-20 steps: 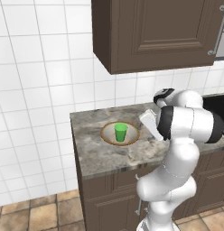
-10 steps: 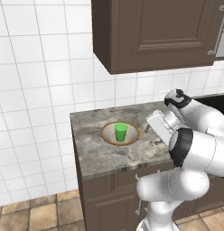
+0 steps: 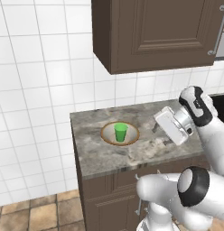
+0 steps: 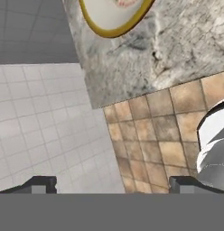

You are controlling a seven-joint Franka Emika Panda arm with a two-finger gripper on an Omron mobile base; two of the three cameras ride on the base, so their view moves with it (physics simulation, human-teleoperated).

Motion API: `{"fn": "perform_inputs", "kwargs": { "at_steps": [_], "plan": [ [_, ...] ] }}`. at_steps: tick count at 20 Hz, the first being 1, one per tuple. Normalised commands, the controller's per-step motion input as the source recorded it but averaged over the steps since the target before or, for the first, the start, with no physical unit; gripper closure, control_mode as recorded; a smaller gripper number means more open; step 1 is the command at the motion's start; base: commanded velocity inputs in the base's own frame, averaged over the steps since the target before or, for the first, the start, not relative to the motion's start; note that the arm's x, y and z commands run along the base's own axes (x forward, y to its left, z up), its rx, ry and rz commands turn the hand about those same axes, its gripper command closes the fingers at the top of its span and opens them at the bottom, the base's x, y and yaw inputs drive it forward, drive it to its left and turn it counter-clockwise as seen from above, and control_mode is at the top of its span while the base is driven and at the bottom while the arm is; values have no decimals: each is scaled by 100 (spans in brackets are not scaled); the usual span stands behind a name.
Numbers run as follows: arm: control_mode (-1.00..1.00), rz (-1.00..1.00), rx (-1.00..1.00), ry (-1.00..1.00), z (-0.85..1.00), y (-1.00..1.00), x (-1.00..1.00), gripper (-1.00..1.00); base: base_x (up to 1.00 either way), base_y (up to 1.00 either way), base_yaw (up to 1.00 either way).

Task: Place the cup inside the bowl on the dining table and move the bowl to any counter.

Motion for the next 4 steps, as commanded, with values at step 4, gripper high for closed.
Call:
{"fn": "perform_inputs", "kwargs": {
  "at_steps": [4],
  "plan": [
    [-100,0,-4,-6,63,0,-64,-100,0,0,0]
  ]
}}
